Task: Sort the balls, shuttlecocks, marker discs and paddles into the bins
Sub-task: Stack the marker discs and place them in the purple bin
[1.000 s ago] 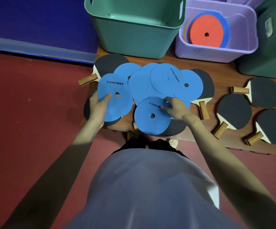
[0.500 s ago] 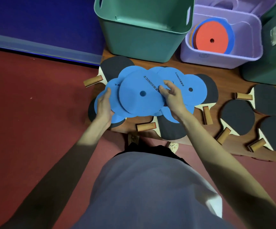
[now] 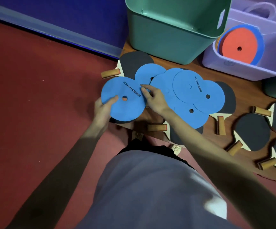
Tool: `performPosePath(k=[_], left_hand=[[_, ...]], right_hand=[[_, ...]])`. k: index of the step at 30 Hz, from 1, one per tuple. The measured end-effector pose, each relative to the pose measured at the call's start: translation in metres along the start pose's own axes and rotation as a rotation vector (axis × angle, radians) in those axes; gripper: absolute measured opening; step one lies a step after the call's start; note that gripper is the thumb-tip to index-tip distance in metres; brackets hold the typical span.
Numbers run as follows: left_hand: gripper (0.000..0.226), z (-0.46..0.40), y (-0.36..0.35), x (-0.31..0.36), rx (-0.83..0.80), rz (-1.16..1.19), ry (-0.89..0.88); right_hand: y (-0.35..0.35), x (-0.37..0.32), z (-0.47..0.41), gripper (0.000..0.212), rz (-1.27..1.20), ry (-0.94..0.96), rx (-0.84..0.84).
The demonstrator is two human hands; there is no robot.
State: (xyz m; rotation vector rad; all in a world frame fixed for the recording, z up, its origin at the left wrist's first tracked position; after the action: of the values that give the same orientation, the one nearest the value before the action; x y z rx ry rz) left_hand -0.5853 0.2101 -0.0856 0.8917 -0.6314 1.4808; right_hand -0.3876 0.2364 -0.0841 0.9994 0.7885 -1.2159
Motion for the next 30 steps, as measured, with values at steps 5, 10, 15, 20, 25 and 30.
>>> performPosePath(k=[5, 10, 15, 20, 25, 30], left_hand=[[0.019, -0.006, 0.035, -0.007, 0.208, 0.029, 0.000], [0.017, -0.006, 0.060, -0.016, 0.262, 0.118, 0.021], [0.017, 0.001, 0.063, -0.020, 0.277, 0.125, 0.034], [0.016, 0.005, 0.063, -0.017, 0.280, 0.112, 0.009], [0.011, 0.006, 0.062, -0.008, 0.306, 0.071, -0.025], [0.009, 0.003, 0.050, -0.002, 0.312, 0.082, 0.007]], right_hand=[[-0.012, 0.025, -0.010, 0.044, 0.348, -0.116, -0.061], [-0.029, 0.029, -0.013, 0.059, 0.603, -0.150, 0.022], [-0.043, 0.027, -0.014, 0.073, 0.731, -0.206, 0.169], [-0.036, 0.027, -0.017, 0.056, 0.594, -0.142, 0.159], [-0.009, 0.017, -0.020, 0.023, 0.520, -0.040, -0.011], [0.043, -0.017, 0.002, 0.014, 0.335, 0.246, 0.191]])
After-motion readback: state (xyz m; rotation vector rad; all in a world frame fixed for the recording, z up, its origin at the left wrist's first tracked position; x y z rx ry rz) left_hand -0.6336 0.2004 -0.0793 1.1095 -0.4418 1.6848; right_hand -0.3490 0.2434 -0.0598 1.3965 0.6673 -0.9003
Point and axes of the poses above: each hand's wrist, its own z-axis away from the middle knuckle, its own y-axis out of the back of the hand, x = y × z, the point moved 6 cm from there along -z, towards the middle knuckle, and after that the axes turned 14 degrees about -z, right-handed, at the moved point
